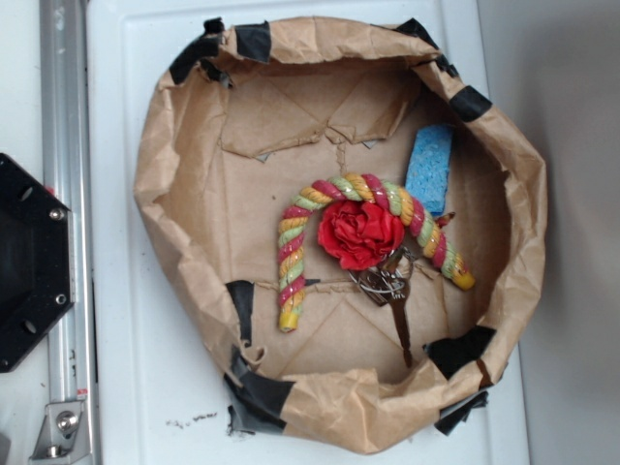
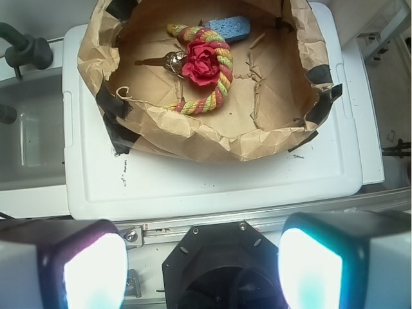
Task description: Grab the multicolored rope.
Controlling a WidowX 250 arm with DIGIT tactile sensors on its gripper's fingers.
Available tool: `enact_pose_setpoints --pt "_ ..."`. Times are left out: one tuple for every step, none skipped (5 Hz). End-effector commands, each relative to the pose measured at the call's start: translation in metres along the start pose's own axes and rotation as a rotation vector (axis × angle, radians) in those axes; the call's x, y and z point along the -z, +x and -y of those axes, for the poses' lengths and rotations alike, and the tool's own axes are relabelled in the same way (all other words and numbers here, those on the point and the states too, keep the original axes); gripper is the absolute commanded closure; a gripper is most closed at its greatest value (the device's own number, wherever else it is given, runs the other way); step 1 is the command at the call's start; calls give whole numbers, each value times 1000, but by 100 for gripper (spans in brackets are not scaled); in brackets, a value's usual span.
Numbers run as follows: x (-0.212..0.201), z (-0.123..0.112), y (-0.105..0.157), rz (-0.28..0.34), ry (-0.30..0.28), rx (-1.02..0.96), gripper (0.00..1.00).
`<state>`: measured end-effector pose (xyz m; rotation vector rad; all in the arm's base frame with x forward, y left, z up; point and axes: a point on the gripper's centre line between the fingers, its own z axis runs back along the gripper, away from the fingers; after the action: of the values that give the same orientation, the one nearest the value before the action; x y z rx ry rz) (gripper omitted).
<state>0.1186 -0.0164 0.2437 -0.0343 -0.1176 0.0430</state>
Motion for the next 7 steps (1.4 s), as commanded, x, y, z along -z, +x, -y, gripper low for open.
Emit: enact_pose_setpoints --pt "0 0 0 0 0 0 0" --pt "31 -16 47 113 -122 12 0" --pt "64 -13 99 198 -119 273 0" --pt "118 -16 141 91 -132 303 0" --pt "160 -17 146 -82 37 283 0" --pt "166 -36 144 -186 27 188 0" --pt "172 -35 144 -200 92 205 0"
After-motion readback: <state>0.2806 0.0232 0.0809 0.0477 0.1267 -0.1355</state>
